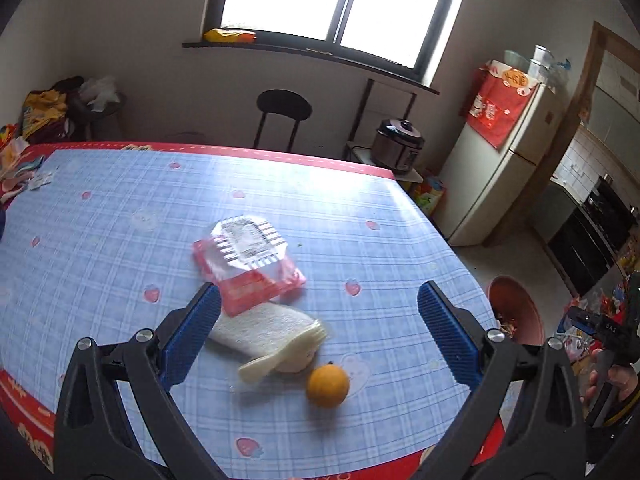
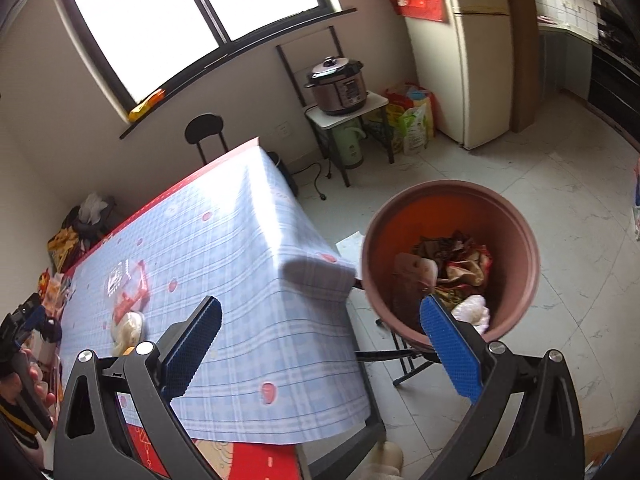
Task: Collect trash
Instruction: 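Move both tools back over the remaining trash on the table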
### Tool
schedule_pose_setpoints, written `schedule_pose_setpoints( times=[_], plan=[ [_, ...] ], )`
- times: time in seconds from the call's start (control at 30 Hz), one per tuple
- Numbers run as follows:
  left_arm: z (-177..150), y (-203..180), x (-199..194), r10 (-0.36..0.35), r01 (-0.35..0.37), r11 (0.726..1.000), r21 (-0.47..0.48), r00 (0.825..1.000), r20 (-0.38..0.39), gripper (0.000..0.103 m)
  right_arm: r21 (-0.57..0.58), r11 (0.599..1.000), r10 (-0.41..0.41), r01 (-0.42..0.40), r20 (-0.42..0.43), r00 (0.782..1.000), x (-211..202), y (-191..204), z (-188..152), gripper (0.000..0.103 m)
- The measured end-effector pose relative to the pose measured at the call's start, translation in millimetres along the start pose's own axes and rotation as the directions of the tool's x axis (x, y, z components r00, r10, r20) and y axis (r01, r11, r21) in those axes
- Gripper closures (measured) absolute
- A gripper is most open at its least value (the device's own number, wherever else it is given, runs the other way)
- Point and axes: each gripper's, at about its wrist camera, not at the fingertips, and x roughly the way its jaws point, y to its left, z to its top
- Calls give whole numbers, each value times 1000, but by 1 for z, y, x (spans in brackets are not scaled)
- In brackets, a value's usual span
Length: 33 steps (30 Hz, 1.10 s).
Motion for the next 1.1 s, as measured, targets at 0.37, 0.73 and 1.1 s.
schedule_pose_setpoints(
  times=[0.37, 0.73, 1.1],
  plan=[
    [-52, 99, -9, 27, -37, 987, -158, 997, -67, 6, -217, 972, 55, -85, -140, 989, 52, 135, -14, 5],
    [-56, 141, 5, -19, 3, 984, -180, 996, -91, 6, -314, 945, 30, -89, -186, 982, 81, 208, -21, 5],
    [-69, 88, 63, -125, 157, 979, 129, 966, -227, 26, -286, 956, 2, -62, -205, 979, 95, 224, -32, 5]
  ],
)
